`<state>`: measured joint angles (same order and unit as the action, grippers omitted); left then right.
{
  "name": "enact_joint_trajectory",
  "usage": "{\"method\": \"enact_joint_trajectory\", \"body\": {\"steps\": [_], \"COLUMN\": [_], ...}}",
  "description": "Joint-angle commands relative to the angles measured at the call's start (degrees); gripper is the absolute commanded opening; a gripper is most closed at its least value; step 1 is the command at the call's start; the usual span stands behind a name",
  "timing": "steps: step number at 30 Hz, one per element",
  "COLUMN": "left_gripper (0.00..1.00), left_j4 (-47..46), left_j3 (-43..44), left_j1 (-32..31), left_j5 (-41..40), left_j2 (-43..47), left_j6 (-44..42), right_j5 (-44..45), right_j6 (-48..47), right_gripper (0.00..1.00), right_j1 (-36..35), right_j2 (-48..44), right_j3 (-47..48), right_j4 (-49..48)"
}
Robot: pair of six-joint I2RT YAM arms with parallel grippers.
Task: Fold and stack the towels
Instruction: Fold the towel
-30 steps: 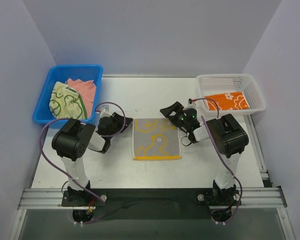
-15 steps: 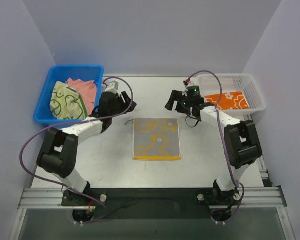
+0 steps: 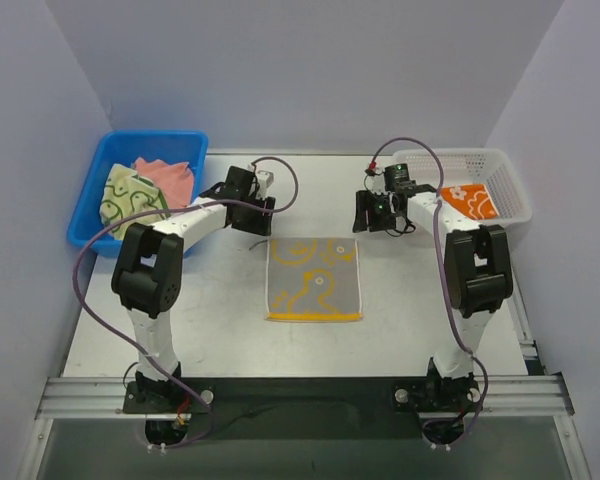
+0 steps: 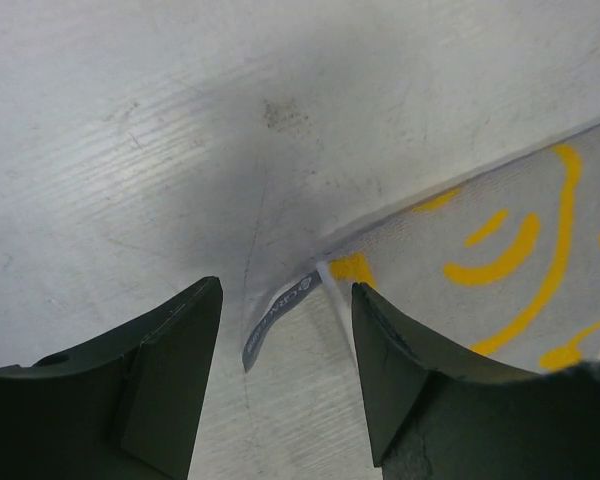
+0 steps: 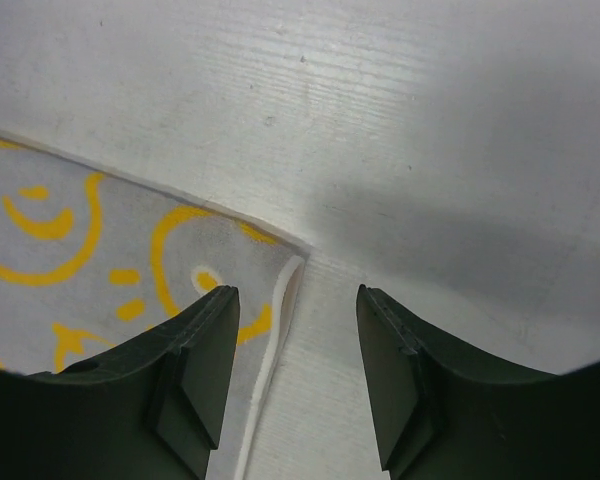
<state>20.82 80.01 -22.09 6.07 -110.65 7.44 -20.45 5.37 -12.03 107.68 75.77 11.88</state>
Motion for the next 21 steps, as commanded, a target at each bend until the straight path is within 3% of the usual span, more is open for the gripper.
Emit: {"method": "enact_joint_trajectory", "body": {"steps": [1, 21], "left_gripper": [0.65, 0.51], "left_j4": [5.55, 5.81], "left_j3": [3.83, 3.49], "left_j1": [-0.24, -0.68], "left_j5": [4.3, 5.19], "left_j2": [-3.16, -10.28], "left_j6": [-5.33, -6.12], "right_j5": [-3.81, -4.52], "right_j6": [-3.78, -4.84], "right_gripper": [0.5, 0.46], "right_j1": [-0.18, -1.67], "right_j2": [2.71, 15.45], "right_j3": [4.03, 15.46], "right_j4": [5.34, 16.94]}}
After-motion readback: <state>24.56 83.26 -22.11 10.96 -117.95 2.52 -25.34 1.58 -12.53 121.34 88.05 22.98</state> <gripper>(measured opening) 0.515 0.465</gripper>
